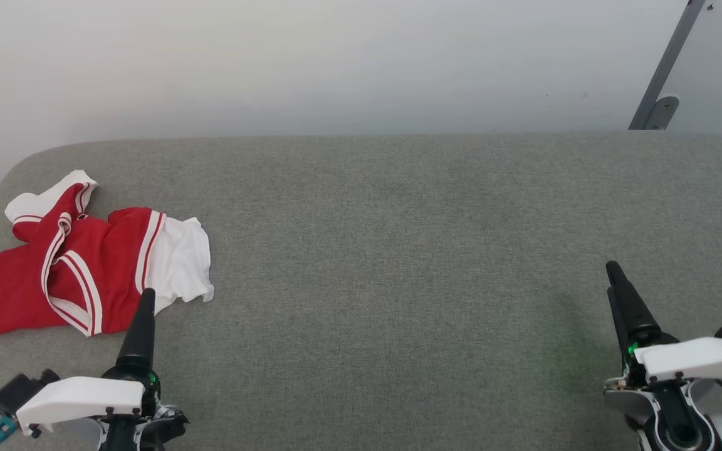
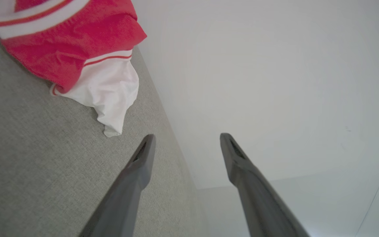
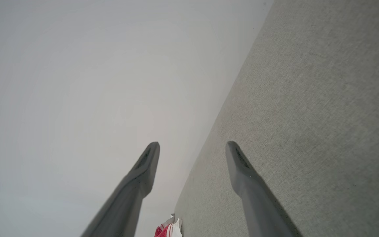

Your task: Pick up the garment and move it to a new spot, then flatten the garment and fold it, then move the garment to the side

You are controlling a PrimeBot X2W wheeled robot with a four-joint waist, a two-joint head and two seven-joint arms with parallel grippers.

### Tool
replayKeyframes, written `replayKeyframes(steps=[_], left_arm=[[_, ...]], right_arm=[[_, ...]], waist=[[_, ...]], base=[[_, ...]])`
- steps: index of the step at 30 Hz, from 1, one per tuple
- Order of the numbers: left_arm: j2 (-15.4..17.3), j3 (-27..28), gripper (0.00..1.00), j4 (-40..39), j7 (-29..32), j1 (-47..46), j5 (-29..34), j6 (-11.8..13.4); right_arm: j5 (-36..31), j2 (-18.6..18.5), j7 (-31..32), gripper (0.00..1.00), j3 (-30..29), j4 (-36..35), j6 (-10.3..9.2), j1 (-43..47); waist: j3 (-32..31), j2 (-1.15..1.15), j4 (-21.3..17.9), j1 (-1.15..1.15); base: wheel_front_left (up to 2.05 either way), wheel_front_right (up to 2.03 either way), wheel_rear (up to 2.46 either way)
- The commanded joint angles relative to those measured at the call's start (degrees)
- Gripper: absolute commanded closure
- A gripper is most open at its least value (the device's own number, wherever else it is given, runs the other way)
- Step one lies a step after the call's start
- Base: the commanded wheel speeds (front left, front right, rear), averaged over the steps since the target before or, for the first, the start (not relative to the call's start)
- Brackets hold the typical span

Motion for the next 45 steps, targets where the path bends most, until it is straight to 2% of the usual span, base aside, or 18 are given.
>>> replayKeyframes(steps=[1,15,24,45], left_arm=[[0.5,0.0,0.00,-1.1,-0.5,-1.8,2.1,0.2],[2.4,-1.2,0.00,-3.9,-3.7,-1.9,23.1,2.0],[3.9,-2.9,0.00,-5.1,-5.5,-1.5,33.2,3.9],[6.9,-6.4,0.00,-5.4,-9.1,-1.6,47.5,6.4]], right_arm=[[-1.5,-0.8,-0.5,0.00,0.6,-0.4,0.19,-2.1],[-16.3,-4.8,-4.3,0.00,5.0,2.0,0.21,-6.5],[-26.7,-6.0,-6.1,0.00,6.0,2.4,0.23,-8.3],[-43.7,-7.4,-9.6,0.00,6.7,3.5,0.25,-10.2]], waist=[[0.0,0.00,0.0,0.00],[0.2,0.00,0.2,0.00],[0.4,0.00,0.3,0.00],[0.2,0.00,0.3,0.00]], base=[[0.00,0.00,0.00],[0.00,0.00,0.00],[0.00,0.00,0.00],[0.00,0.00,0.00]])
